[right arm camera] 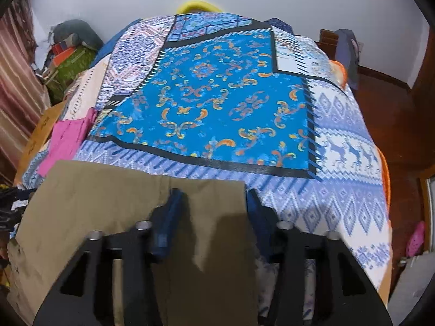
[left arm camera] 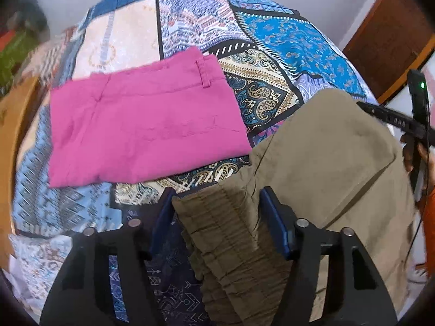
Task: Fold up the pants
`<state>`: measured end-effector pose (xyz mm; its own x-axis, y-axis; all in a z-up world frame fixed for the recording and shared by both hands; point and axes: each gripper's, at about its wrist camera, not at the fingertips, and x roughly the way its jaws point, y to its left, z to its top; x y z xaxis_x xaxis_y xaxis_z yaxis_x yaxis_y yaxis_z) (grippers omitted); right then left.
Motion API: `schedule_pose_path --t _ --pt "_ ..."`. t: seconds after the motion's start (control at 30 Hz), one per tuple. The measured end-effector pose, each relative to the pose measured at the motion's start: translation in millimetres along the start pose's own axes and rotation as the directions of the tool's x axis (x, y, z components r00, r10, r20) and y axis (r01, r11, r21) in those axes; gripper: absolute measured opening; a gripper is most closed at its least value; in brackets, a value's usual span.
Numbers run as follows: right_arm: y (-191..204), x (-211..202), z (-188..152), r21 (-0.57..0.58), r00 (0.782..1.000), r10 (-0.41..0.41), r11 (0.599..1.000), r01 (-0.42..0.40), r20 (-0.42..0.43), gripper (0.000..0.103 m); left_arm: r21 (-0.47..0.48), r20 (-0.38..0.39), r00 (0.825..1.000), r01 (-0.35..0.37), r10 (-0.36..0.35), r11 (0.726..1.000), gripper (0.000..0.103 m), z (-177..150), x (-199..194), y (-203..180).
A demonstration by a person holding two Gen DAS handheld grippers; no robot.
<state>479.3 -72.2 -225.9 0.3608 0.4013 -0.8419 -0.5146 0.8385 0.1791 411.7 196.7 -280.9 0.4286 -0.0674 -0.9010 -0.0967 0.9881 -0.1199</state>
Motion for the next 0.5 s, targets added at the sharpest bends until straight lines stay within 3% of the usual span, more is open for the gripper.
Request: schedule_pose_path --t 0.07,0.23,0.5 --pt "4 -1 -2 -0.023 0.999 -0.037 0.999 0.037 0.011 0.012 0.036 0.019 0.999 -0.042 0.041 0.998 0.058 -1 -4 -6" --pt "11 -14 0 -0.053 0.993 -0.103 0.993 0.106 0.062 0.011 0.079 0.059 0.992 -0.117 0.112 0.99 0.052 2 -19 -14" --pt "14 -91 28 -0.034 0.954 -0.165 0.983 0.179 0.251 0.01 0.075 0.177 0.975 -0.151 0.136 0.986 0.051 26 -76 -22"
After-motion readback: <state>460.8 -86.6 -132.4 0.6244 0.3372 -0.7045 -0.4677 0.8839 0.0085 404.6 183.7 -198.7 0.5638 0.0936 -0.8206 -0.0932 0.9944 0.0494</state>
